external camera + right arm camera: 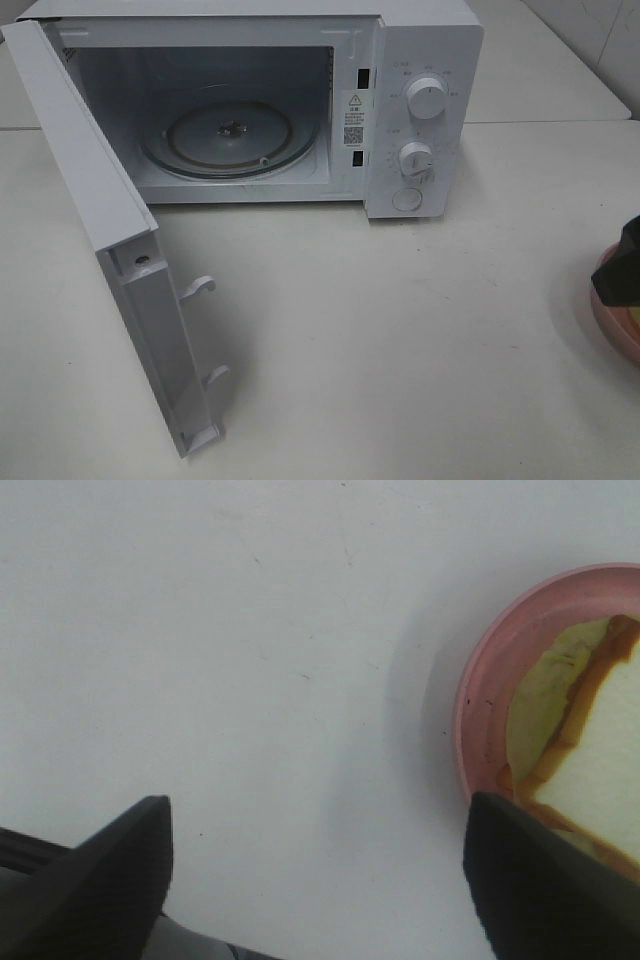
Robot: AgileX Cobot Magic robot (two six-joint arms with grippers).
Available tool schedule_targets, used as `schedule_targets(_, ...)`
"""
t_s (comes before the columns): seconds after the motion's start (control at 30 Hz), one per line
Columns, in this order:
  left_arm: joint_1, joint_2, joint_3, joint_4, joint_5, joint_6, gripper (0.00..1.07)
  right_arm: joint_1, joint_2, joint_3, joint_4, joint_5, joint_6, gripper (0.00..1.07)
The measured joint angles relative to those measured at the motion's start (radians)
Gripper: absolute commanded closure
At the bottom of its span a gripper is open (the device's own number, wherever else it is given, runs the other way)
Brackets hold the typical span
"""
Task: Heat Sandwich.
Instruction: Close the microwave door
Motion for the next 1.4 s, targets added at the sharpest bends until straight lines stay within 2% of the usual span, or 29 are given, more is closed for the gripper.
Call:
schedule_targets(0.43, 0.0, 0.0, 0.0, 0.0, 0.0, 0.0, 0.09, 0.0, -0.146, 0.008, 0.018, 0.095, -0.041, 0.31)
schedule_targets(0.77, 0.0, 0.0, 0.0, 0.0, 0.0, 0.0, 0.09, -0.018, -0.375, 0.128, 0.018, 0.105, -0.041, 0.31)
schedule_targets(1.0, 0.0, 0.0, 0.0, 0.0, 0.0, 0.0, 0.09, -0.131, -0.595, 0.168, 0.018, 0.112, -0.068, 0.31)
schedule_targets(1.4, 0.0, 0.0, 0.0, 0.0, 0.0, 0.0, 0.09, -0.243, -0.848, 0.194, 0.055, 0.151, -0.099, 0.31)
